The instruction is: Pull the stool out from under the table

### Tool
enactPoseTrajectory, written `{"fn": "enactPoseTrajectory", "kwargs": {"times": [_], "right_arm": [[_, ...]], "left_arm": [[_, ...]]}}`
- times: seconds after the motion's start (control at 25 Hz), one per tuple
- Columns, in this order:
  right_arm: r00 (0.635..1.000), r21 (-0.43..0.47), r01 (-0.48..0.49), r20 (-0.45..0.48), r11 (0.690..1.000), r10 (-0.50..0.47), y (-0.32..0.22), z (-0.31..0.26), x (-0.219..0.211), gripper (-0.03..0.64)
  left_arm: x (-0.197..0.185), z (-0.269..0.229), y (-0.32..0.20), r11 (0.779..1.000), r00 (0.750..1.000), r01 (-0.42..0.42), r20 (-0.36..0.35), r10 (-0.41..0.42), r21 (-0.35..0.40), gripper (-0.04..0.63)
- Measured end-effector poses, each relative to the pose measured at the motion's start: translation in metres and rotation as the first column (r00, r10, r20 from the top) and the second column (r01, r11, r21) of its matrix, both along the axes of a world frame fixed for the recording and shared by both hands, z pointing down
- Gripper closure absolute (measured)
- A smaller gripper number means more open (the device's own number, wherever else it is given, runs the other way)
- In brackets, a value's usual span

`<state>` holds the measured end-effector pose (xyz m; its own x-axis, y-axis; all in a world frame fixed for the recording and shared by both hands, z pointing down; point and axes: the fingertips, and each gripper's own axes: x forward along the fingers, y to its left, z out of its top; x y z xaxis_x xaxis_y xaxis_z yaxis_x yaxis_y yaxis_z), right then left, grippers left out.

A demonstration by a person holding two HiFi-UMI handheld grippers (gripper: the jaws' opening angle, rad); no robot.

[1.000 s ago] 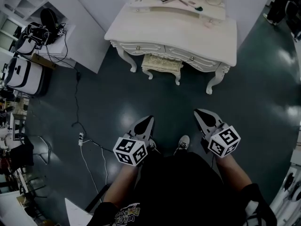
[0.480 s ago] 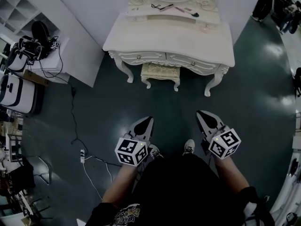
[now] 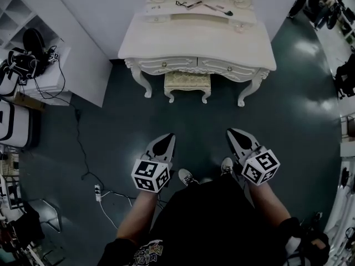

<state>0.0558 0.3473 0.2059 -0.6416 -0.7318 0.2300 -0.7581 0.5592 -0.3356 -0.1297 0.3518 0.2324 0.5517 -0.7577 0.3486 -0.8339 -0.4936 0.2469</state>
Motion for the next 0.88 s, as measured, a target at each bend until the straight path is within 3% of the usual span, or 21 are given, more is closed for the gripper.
{"fn": "enactPoseTrajectory", "kwargs": {"times": [0.44, 0.88], "right_arm": [[1.000, -0.022, 0.011, -0.013, 1.000, -0.012, -0.009, 0.014, -0.054, 0.589], [0.993, -0.007, 0.109, -0.054, 0.994, -0.109, -0.092, 0.030, -0.057, 0.589]], "left_arm": [[-0.047, 0.010, -0.005, 1.000, 1.000, -0.001, 0.010, 0.001, 0.003, 0.591], [-0.046, 0.030, -0.073, 0.995, 0.994, 0.099, 0.039, -0.099, 0.012, 0.591]]}}
